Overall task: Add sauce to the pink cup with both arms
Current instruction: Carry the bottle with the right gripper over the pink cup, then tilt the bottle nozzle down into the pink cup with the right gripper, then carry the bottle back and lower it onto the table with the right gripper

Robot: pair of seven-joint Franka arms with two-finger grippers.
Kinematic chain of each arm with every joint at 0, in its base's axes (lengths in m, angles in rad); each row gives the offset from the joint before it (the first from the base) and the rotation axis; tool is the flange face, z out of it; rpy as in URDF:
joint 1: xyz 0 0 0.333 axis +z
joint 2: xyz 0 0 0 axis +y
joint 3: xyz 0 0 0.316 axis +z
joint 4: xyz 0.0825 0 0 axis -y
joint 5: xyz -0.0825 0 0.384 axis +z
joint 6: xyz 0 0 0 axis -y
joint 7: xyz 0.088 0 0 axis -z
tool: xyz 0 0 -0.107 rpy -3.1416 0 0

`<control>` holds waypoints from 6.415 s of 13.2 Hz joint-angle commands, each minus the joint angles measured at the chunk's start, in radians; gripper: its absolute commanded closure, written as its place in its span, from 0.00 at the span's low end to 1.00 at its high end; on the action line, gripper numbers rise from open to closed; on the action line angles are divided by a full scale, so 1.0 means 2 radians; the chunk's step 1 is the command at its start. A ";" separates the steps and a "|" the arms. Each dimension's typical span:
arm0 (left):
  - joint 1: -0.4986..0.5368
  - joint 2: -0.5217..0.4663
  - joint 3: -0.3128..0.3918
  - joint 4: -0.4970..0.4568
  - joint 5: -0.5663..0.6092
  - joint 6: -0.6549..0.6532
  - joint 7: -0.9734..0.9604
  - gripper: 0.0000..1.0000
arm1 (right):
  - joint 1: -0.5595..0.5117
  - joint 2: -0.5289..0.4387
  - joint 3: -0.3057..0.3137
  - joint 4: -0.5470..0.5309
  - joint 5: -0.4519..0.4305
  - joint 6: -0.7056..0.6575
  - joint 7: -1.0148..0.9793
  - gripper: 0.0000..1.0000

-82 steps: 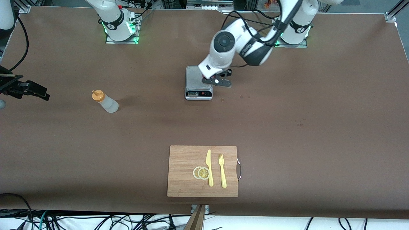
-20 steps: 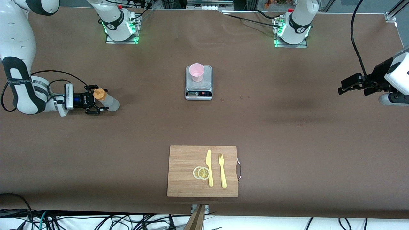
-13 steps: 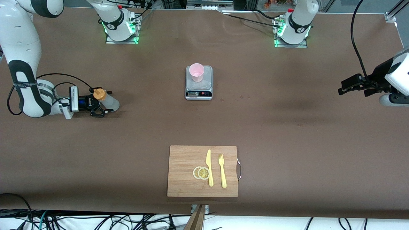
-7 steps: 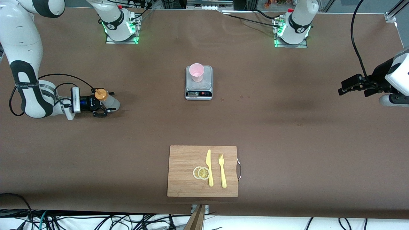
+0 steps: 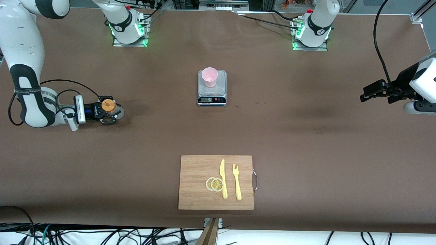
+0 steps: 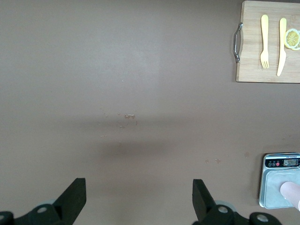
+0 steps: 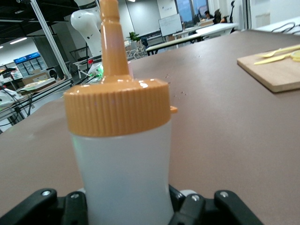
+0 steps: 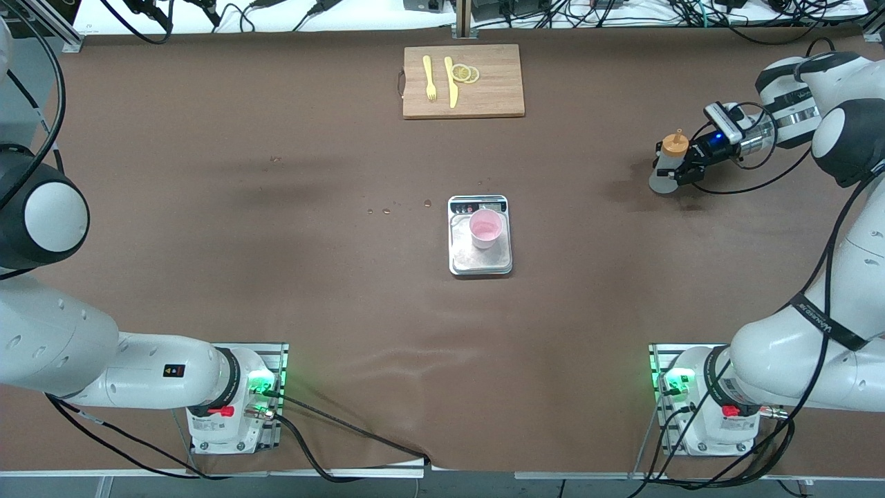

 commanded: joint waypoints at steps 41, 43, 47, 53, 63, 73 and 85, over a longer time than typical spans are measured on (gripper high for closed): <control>0.000 0.014 0.001 0.020 0.006 -0.012 0.011 0.00 | 0.458 -0.133 0.127 0.102 -0.567 0.027 0.817 0.86; -0.001 0.014 0.001 0.020 0.006 -0.012 0.011 0.00 | 0.460 -0.133 0.140 0.102 -0.583 0.010 0.833 0.86; -0.001 0.014 0.001 0.020 0.005 -0.012 0.011 0.00 | 0.468 -0.133 0.145 0.103 -0.594 -0.019 0.847 0.86; -0.001 0.014 0.001 0.020 0.005 -0.012 0.011 0.00 | 0.467 -0.123 0.147 0.105 -0.593 -0.004 0.854 0.86; -0.003 0.014 0.001 0.020 0.005 -0.012 0.011 0.00 | 0.446 -0.135 0.147 0.109 -0.573 0.023 0.817 0.86; -0.001 0.014 0.001 0.020 0.005 -0.012 0.011 0.00 | 0.255 -0.185 0.145 0.085 -0.386 0.087 0.608 0.86; -0.003 0.021 -0.001 0.037 0.006 -0.012 0.010 0.00 | 0.025 -0.096 0.112 0.056 -0.049 0.037 0.243 0.85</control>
